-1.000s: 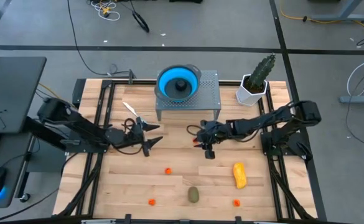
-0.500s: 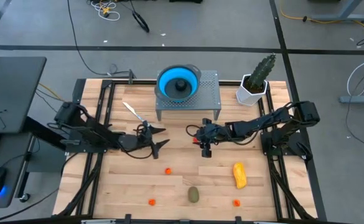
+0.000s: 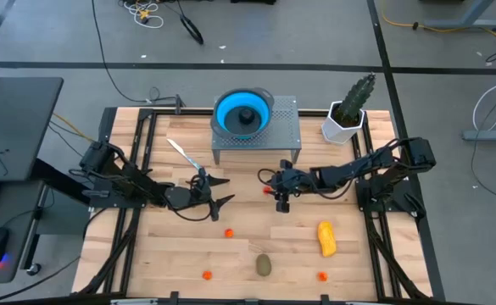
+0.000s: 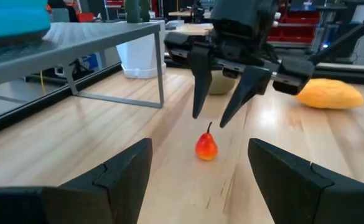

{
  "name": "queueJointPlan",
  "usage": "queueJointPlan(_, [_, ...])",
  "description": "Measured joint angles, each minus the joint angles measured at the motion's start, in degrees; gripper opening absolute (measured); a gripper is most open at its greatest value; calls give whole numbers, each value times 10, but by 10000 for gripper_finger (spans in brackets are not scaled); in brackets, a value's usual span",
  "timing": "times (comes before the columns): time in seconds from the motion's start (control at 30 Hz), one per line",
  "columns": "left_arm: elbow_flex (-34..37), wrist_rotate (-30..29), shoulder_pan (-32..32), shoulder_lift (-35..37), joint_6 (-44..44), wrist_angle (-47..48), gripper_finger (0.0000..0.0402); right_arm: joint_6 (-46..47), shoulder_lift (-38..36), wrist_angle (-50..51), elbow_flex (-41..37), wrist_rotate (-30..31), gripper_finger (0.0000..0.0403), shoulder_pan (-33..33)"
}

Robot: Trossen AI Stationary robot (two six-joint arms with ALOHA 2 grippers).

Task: Pick & Place Fruit
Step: Put the orange pear into the blue strainer bowl

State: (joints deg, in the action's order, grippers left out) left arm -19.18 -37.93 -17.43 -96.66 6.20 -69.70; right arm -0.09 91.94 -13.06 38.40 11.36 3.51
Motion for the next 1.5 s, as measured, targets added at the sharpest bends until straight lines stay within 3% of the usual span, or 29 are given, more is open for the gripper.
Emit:
queueJointPlan(0.47, [1, -1, 2, 0, -25, -6, 272, 57, 0, -129, -74, 26, 170, -1])
queueJointPlan(1.07, [1, 0, 4, 0, -8, -3, 272, 37, 56, -194, -75, 53, 169, 7])
queueJointPlan(1.5, [1, 0, 4, 0, -4, -2, 272, 37, 56, -189, -75, 25, 111, 8])
